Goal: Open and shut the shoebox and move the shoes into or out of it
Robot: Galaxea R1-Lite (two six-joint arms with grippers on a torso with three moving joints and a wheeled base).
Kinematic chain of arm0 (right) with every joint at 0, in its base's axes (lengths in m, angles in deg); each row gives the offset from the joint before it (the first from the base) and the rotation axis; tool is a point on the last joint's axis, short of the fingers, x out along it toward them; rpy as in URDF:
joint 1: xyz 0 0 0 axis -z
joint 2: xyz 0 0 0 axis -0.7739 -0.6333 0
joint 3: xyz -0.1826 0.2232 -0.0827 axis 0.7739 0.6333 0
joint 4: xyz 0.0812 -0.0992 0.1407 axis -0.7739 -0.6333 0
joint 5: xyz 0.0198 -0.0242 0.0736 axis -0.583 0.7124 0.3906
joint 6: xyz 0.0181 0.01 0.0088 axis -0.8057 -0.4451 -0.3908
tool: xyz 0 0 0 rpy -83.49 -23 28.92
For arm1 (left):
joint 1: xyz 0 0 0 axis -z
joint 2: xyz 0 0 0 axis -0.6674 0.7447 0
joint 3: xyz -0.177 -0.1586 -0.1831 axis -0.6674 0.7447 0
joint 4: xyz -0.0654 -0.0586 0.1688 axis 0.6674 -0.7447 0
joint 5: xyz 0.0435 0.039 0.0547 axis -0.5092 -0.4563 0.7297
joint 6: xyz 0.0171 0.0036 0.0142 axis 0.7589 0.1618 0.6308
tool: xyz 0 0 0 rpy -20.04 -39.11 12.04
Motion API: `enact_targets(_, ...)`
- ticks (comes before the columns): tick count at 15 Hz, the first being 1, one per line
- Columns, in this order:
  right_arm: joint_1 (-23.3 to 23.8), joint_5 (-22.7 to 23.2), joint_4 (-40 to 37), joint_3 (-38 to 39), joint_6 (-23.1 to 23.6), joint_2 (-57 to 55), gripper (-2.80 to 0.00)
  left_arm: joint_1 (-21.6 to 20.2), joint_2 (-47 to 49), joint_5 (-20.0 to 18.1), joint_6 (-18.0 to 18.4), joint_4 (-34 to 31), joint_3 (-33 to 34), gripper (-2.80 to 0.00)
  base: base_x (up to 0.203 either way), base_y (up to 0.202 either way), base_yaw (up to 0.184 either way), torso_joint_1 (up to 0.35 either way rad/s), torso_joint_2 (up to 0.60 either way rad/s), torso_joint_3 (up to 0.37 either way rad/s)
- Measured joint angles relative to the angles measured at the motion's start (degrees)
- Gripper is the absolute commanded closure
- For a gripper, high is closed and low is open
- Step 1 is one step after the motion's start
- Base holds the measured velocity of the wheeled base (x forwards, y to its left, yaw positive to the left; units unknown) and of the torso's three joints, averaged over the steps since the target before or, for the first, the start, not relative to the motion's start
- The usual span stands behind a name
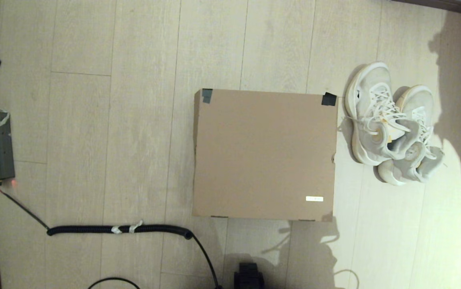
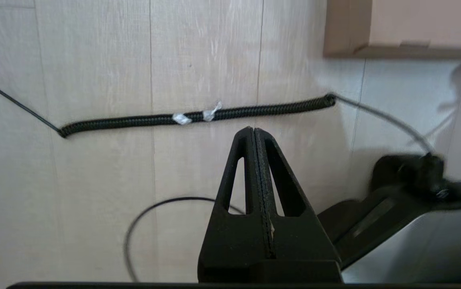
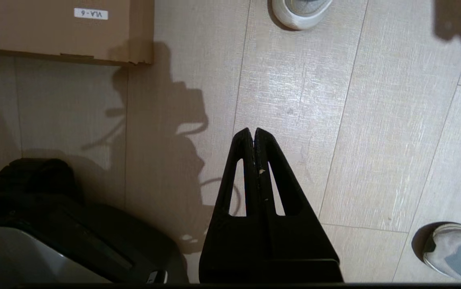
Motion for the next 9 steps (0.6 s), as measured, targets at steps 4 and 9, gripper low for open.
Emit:
enact_targets(4, 0.0, -0.8, 2.4, 0.7, -2.2, 0.3, 0.0, 0.0, -0.3, 0.0, -0.7, 0.1, 0.0, 0.0, 0.0, 0.0, 0.0, 0.0, 0.0, 0.0)
enact_targets(9, 0.1, -1.2, 2.8, 0.8, -6.5, 0.3, 0.0, 0.0, -0.4, 0.0, -0.7, 0.1, 0.0, 0.0, 0.0, 0.0, 0.0, 0.0, 0.0, 0.0)
